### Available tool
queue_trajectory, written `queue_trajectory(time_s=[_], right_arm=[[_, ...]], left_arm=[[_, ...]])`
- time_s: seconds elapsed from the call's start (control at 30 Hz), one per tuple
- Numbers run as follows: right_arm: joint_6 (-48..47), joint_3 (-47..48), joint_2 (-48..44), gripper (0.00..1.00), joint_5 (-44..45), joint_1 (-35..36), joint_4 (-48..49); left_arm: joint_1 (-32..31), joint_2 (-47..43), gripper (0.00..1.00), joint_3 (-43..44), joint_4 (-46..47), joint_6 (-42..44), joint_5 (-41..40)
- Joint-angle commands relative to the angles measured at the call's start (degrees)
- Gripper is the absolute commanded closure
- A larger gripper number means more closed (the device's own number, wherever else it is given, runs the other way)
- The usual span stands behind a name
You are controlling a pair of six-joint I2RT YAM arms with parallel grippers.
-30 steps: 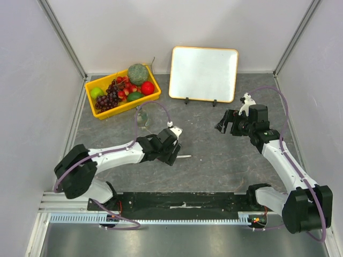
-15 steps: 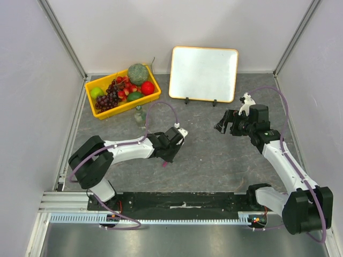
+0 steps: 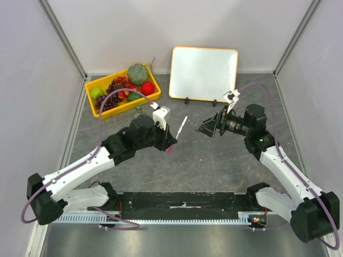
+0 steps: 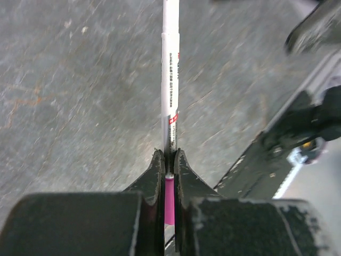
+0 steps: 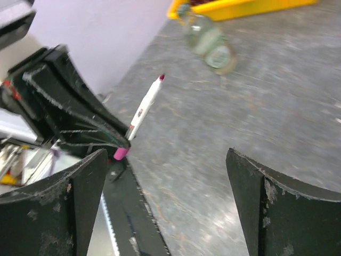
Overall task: Write a sentence on the whiteboard
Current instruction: Pass from the left arm to the right
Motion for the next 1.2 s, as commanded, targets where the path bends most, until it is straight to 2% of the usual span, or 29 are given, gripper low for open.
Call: queue_trajectory(time_s=[0.0, 0.2, 0.4, 0.53, 0.6, 0.63, 0.7, 0.87, 0.97, 1.07, 1.17], right_arm=[[14.13, -1.63, -0.85, 0.03, -4.11, 5.1, 20.59], [26.19, -2.95, 3.37, 0.2, -3.67, 8.53, 36.43], [26.29, -1.46, 5.48, 0.42, -3.67, 12.13, 37.51], [25.77, -1.2, 6.19, 0.49, -4.02, 13.28, 36.99], [22.45, -0.59, 5.22, 0.48, -4.02, 13.28, 32.09], [19.21, 0.03, 4.35, 0.45, -3.32, 13.28, 28.14], [11.83, 2.48, 1.37, 0.34, -0.43, 13.28, 17.35], [-10.4, 12.14, -2.69, 0.02, 7.57, 13.19, -8.59], [-20.69, 17.59, -2.78, 0.02, 8.73, 13.28, -16.96], [-26.86, 20.77, -2.6, 0.02, 7.24, 13.28, -21.02], [-30.04, 23.23, -2.08, 0.02, 3.82, 13.28, -22.61]], left_arm=[[1.11, -5.53, 0.98, 2.44, 6.2, -6.31, 8.04], [1.19, -6.68, 0.98, 5.34, 8.32, -7.81, 11.74], [1.11, -6.51, 0.98, 5.96, 8.75, -7.9, 13.06], [1.11, -6.6, 0.98, 5.78, 8.14, -7.98, 13.23], [1.11, -7.12, 0.98, 5.96, 7.53, -8.07, 12.54], [1.11, -7.38, 0.98, 6.13, 7.0, -8.33, 12.1], [1.11, -8.17, 0.98, 6.92, 5.34, -9.12, 10.08], [1.19, -7.13, 0.98, 12.19, -6.07, -6.41, 8.66], [1.2, -5.28, 0.98, 17.37, -16.26, -3.34, 8.75], [1.19, -3.18, 0.98, 22.03, -25.49, -0.7, 10.41], [1.19, -1.42, 0.98, 24.85, -31.22, 0.97, 15.41]])
